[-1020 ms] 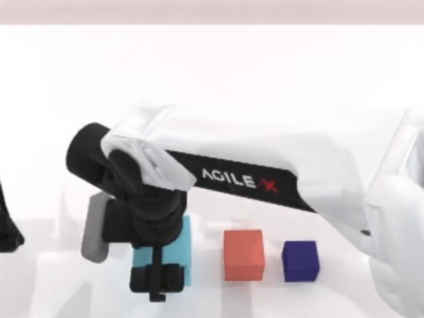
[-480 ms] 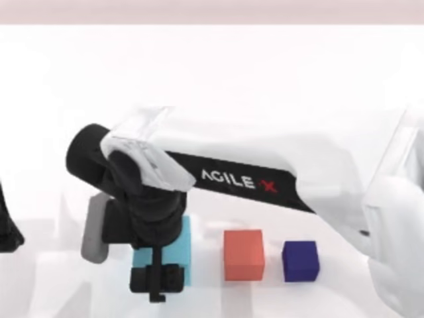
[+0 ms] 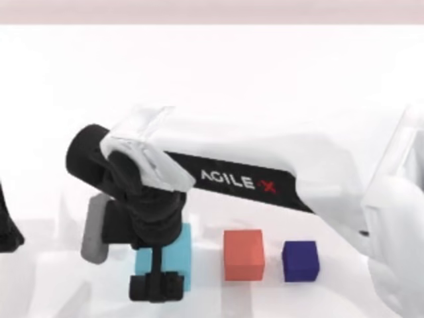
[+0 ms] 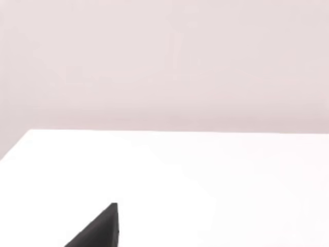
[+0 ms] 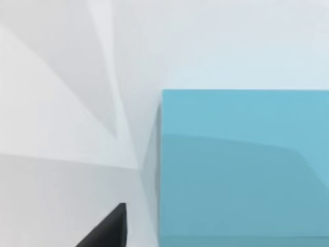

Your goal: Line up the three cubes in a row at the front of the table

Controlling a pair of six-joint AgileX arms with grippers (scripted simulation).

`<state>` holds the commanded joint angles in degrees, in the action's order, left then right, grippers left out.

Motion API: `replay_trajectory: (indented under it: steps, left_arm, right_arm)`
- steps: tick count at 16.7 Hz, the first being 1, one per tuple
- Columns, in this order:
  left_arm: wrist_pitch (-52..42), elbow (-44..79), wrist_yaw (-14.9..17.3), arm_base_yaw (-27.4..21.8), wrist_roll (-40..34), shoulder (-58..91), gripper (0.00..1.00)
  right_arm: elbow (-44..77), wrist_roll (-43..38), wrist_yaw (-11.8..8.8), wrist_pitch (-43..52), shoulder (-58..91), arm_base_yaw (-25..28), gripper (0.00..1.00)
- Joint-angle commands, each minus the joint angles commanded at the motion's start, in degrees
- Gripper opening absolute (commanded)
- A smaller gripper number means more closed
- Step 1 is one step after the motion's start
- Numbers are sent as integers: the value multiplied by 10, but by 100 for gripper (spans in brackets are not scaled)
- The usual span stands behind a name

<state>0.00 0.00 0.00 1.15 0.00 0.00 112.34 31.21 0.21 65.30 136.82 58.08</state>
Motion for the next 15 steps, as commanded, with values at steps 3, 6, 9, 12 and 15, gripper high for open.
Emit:
replay_trajectory:
  steps: [3, 6, 9, 12, 15]
  left_arm:
    - [0, 0, 0, 0, 0, 0, 100]
    - [0, 0, 0, 0, 0, 0, 100]
    - [0, 0, 0, 0, 0, 0, 100]
    - [0, 0, 0, 0, 0, 0, 100]
    - [0, 0, 0, 0, 0, 0, 100]
  right_arm:
    - [0, 0, 0, 0, 0, 0, 100]
    - [10, 1, 0, 10, 0, 1, 100]
    - [61, 1, 0, 65, -4, 2, 100]
    - [118, 1, 0, 131, -9, 3, 100]
    - [137, 1, 0, 150, -13, 3, 100]
